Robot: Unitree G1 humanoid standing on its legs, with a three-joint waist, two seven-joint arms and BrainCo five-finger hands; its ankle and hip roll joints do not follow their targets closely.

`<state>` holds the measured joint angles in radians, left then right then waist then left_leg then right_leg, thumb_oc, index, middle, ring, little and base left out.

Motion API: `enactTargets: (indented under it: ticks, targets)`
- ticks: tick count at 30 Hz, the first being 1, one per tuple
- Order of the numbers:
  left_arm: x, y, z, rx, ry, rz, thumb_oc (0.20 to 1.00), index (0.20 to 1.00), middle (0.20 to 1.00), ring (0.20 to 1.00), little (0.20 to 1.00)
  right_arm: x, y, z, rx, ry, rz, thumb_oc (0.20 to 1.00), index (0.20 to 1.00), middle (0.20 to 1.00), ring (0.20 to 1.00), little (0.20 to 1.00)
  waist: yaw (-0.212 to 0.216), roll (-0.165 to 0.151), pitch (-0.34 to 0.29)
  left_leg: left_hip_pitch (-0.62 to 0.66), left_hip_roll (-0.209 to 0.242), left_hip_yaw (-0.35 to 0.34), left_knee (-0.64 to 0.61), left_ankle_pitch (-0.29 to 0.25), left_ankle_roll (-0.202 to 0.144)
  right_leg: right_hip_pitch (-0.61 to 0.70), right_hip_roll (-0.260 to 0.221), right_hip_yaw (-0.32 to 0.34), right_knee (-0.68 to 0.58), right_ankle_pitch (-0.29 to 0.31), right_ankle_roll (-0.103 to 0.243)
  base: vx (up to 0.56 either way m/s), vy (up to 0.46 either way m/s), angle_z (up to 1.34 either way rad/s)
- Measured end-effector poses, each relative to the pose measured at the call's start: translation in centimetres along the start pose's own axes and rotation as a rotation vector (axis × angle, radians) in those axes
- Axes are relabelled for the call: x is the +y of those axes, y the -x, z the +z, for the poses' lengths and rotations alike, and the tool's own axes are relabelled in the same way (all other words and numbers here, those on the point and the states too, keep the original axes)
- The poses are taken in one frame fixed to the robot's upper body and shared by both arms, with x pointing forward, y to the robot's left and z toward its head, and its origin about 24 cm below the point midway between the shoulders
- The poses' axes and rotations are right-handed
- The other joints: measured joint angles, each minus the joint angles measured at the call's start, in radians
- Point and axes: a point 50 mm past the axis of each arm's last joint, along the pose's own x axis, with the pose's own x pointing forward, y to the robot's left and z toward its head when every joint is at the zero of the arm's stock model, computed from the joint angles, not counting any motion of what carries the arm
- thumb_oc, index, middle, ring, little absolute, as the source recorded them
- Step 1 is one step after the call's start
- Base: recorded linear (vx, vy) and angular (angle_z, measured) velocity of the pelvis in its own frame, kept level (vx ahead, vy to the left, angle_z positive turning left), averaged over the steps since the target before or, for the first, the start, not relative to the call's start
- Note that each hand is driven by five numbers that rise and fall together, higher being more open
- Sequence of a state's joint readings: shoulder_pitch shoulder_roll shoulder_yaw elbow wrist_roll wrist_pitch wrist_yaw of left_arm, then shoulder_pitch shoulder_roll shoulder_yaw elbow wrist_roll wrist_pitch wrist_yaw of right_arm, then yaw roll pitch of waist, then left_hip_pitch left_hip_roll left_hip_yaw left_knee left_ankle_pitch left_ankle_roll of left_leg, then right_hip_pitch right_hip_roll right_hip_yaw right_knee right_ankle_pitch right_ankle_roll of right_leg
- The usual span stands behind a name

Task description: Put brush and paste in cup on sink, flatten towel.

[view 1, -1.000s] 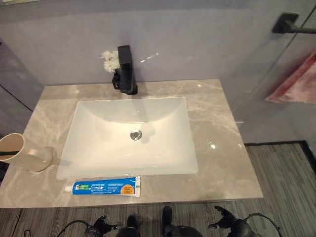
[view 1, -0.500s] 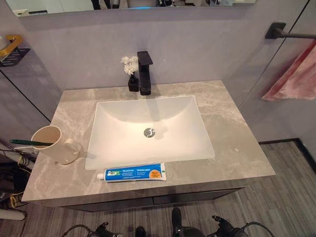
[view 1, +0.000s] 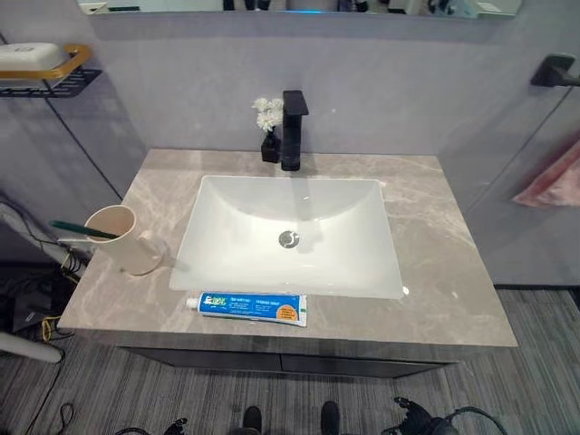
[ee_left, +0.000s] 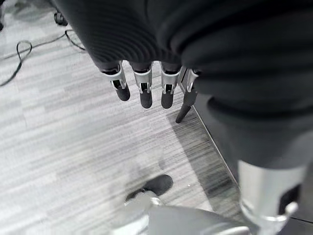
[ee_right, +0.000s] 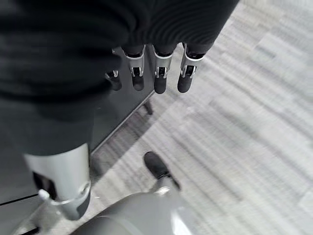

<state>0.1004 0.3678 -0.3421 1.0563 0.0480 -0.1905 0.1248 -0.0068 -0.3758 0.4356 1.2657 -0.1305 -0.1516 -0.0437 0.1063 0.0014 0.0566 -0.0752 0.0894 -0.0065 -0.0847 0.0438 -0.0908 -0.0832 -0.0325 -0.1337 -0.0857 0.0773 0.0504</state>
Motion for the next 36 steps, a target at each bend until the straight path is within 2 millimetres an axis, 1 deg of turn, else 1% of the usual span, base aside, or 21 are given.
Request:
enactTargets:
  ticks: [1, 3, 5, 6, 7, 8, 9, 10, 12, 14, 15, 16, 18, 21, 25, 27, 30, 31, 32, 33, 36]
  targets:
    - [0.5, 0.2, 0.8, -0.072, -0.007, 0.017, 1.000, 1.000, 1.000, 1.000, 1.000, -0.2, 0.1, -0.6, 0.018, -0.016, -0.008, 1.000, 1.000, 1.000, 1.000, 1.000, 0.014, 0.004, 0.003, -0.008, 0.001, -0.018, -0.003, 0.012, -0.001, -0.001, 0.002, -0.017, 0.000, -0.003, 0.000, -0.04, -0.063, 0.89]
    - [1.0, 0.6, 0.7, -0.114, -0.024, 0.036, 1.000, 1.000, 1.000, 1.000, 1.000, -1.1, 0.2, -1.1, 0.038, -0.042, -0.043, 1.000, 1.000, 1.000, 1.000, 1.000, 0.046, 0.022, 0.010, -0.013, 0.000, -0.023, -0.002, 0.014, -0.003, -0.001, 0.004, -0.024, 0.000, -0.002, 0.000, -0.02, -0.030, 0.19]
    - [1.5, 1.2, 0.1, -0.127, -0.088, 0.031, 1.000, 1.000, 1.000, 1.000, 1.000, -1.8, 0.1, -0.8, 0.031, -0.047, -0.068, 1.000, 1.000, 1.000, 1.000, 1.000, 0.038, 0.033, 0.015, -0.015, 0.000, -0.040, -0.002, 0.012, -0.006, 0.000, 0.002, -0.040, 0.000, -0.004, 0.001, 0.00, -0.022, 0.26]
    - [2.6, 2.5, 0.3, -0.205, -0.208, 0.001, 1.000, 1.000, 1.000, 1.000, 1.000, -2.0, 0.0, -0.6, 0.029, -0.055, -0.074, 1.000, 1.000, 1.000, 1.000, 1.000, 0.053, 0.042, 0.026, -0.023, -0.005, -0.064, -0.002, 0.019, -0.013, 0.008, -0.001, -0.065, 0.000, -0.007, 0.003, 0.00, -0.023, 0.60]
    - [4.2, 4.5, 2.8, -0.391, -0.456, -0.079, 1.000, 1.000, 1.000, 1.000, 1.000, -2.0, 0.1, -1.2, 0.056, -0.086, -0.081, 1.000, 1.000, 1.000, 1.000, 1.000, 0.079, 0.046, 0.032, -0.030, -0.007, -0.093, -0.003, 0.024, -0.015, 0.011, -0.003, -0.094, 0.000, -0.013, 0.000, -0.03, -0.017, 0.66]
    - [5.8, 5.2, 3.7, -0.455, -0.545, -0.077, 1.000, 1.000, 1.000, 1.000, 1.000, -2.4, 0.1, -1.2, 0.063, -0.094, -0.090, 1.000, 1.000, 1.000, 1.000, 1.000, 0.089, 0.060, 0.031, -0.030, -0.010, -0.099, -0.005, 0.028, -0.017, 0.014, -0.006, -0.101, 0.000, -0.013, 0.001, 0.01, -0.009, 0.45]
    - [7.5, 6.3, 4.9, -0.500, -0.671, -0.091, 1.000, 1.000, 1.000, 1.000, 1.000, -2.5, 0.2, -1.5, 0.076, -0.098, -0.094, 1.000, 1.000, 1.000, 1.000, 1.000, 0.114, 0.062, 0.033, -0.031, -0.012, -0.100, -0.006, 0.031, -0.021, 0.014, -0.008, -0.102, 0.000, -0.012, 0.001, 0.03, 0.022, 0.24]
    - [9.5, 8.2, 6.6, -0.577, -0.800, -0.098, 1.000, 1.000, 1.000, 1.000, 1.000, -2.5, 0.2, -1.8, 0.086, -0.098, -0.094, 1.000, 1.000, 1.000, 1.000, 1.000, 0.126, 0.060, 0.036, -0.031, -0.013, -0.109, -0.004, 0.030, -0.018, 0.017, -0.012, -0.110, 0.000, -0.014, 0.005, 0.09, 0.009, 0.15]
    - [11.1, 10.6, 9.4, -0.670, -0.940, -0.097, 1.000, 1.000, 1.000, 1.000, 1.000, -2.2, 0.5, -2.5, 0.104, -0.096, -0.085, 1.000, 1.000, 1.000, 1.000, 1.000, 0.129, 0.062, 0.036, -0.030, -0.023, -0.123, -0.007, 0.032, -0.021, 0.029, -0.022, -0.126, 0.000, -0.019, 0.011, 0.03, 0.019, 0.25]
    - [11.9, 11.7, 11.2, -0.755, -0.972, -0.065, 1.000, 1.000, 1.000, 1.000, 1.000, -2.0, 0.5, -2.8, 0.116, -0.093, -0.079, 1.000, 1.000, 1.000, 1.000, 1.000, 0.129, 0.071, 0.030, -0.024, -0.033, -0.119, -0.004, 0.037, -0.013, 0.034, -0.034, -0.123, 0.000, -0.019, 0.019, 0.05, 0.018, 0.06]
    - [12.3, 13.1, 13.1, -0.822, -1.018, -0.030, 1.000, 1.000, 1.000, 1.000, 1.000, -1.7, 0.6, -2.9, 0.116, -0.084, -0.065, 1.000, 1.000, 1.000, 1.000, 1.000, 0.125, 0.069, 0.031, -0.023, -0.041, -0.121, -0.007, 0.036, -0.011, 0.036, -0.042, -0.124, 0.000, -0.020, 0.024, 0.10, 0.014, 0.02]
    - [12.9, 15.2, 15.3, -0.924, -1.071, 0.027, 1.000, 1.000, 1.000, 1.000, 1.000, -0.7, 0.9, -3.8, 0.142, -0.076, -0.026, 1.000, 1.000, 1.000, 1.000, 1.000, 0.124, 0.058, 0.033, -0.021, -0.048, -0.121, -0.005, 0.036, -0.009, 0.038, -0.045, -0.125, 0.000, -0.022, 0.032, 0.09, 0.009, 0.05]
    - [13.6, 16.1, 16.4, -0.971, -1.071, 0.092, 1.000, 1.000, 1.000, 1.000, 1.000, 0.1, 1.1, -4.5, 0.170, -0.065, 0.000, 1.000, 1.000, 1.000, 1.000, 1.000, 0.118, 0.055, 0.032, -0.010, -0.054, -0.121, -0.005, 0.035, -0.008, 0.051, -0.055, -0.125, 0.000, -0.024, 0.036, 0.02, 0.006, 0.02]
    - [15.0, 16.8, 17.0, -0.992, -1.025, 0.210, 1.000, 1.000, 1.000, 1.000, 1.000, 0.9, 1.3, -4.9, 0.193, -0.071, 0.036, 1.000, 1.000, 1.000, 1.000, 1.000, 0.096, 0.046, 0.025, -0.011, -0.058, -0.119, -0.004, 0.033, -0.005, 0.049, -0.058, -0.125, 0.000, -0.027, 0.041, 0.00, 0.000, 0.00]
    - [15.8, 17.4, 18.6, -1.122, -0.823, 0.369, 1.000, 1.000, 1.000, 1.000, 1.000, 2.0, 1.2, -4.4, 0.194, -0.085, 0.078, 1.000, 1.000, 1.000, 1.000, 1.000, 0.086, 0.036, 0.017, -0.005, -0.056, -0.109, -0.005, 0.031, -0.005, 0.049, -0.057, -0.116, 0.000, -0.028, 0.042, 0.00, 0.006, -0.10]
    - [16.2, 17.2, 18.9, -1.155, -0.738, 0.437, 1.000, 1.000, 1.000, 1.000, 1.000, 2.2, 1.1, -4.0, 0.184, -0.109, 0.080, 1.000, 1.000, 1.000, 1.000, 1.000, 0.060, 0.029, 0.003, 0.007, -0.052, -0.080, -0.005, 0.021, 0.000, 0.040, -0.055, -0.081, 0.000, -0.022, 0.042, -0.01, 0.012, -0.42]
    - [16.4, 17.4, 19.4, -1.179, -0.726, 0.465, 1.000, 1.000, 1.000, 1.000, 1.000, 2.0, 1.0, -3.9, 0.184, -0.181, 0.060, 1.000, 1.000, 1.000, 1.000, 1.000, 0.041, 0.025, -0.002, 0.004, -0.049, -0.048, -0.005, 0.020, 0.001, 0.024, -0.053, -0.051, 0.000, -0.010, 0.043, -0.02, 0.016, -0.38]
    - [16.3, 17.3, 19.8, -1.200, -0.698, 0.476, 1.000, 1.000, 1.000, 1.000, 1.000, 2.1, 1.1, -4.2, 0.192, -0.221, 0.053, 1.000, 1.000, 1.000, 1.000, 1.000, 0.023, 0.021, -0.004, 0.005, -0.050, -0.024, -0.005, 0.019, 0.003, 0.007, -0.052, -0.024, -0.001, -0.002, 0.044, -0.01, 0.015, -0.42]
    - [16.1, 17.2, 20.0, -1.217, -0.670, 0.480, 1.000, 1.000, 1.000, 1.000, 1.000, 2.2, 1.1, -4.1, 0.193, -0.246, 0.049, 1.000, 1.000, 1.000, 1.000, 1.000, 0.030, 0.023, -0.006, 0.004, -0.048, -0.010, -0.006, 0.019, 0.003, 0.006, -0.053, -0.012, -0.001, 0.003, 0.041, 0.00, 0.013, -0.53]
    - [16.0, 17.2, 20.1, -1.227, -0.667, 0.471, 1.000, 1.000, 1.000, 1.000, 1.000, 2.4, 1.1, -4.2, 0.197, -0.255, 0.055, 1.000, 1.000, 1.000, 1.000, 1.000, 0.005, 0.018, -0.008, 0.005, -0.048, 0.003, -0.006, 0.018, 0.005, -0.002, -0.051, -0.001, -0.002, 0.009, 0.040, 0.00, 0.018, -0.32]
    - [15.7, 17.0, 20.3, -1.236, -0.643, 0.455, 1.000, 1.000, 1.000, 1.000, 1.000, 3.1, 1.5, -4.9, 0.217, -0.267, 0.070, 1.000, 1.000, 1.000, 1.000, 1.000, -0.009, 0.016, -0.010, 0.006, -0.047, 0.022, -0.007, 0.016, 0.007, -0.012, -0.050, 0.022, -0.008, 0.014, 0.040, 0.01, 0.014, -0.26]
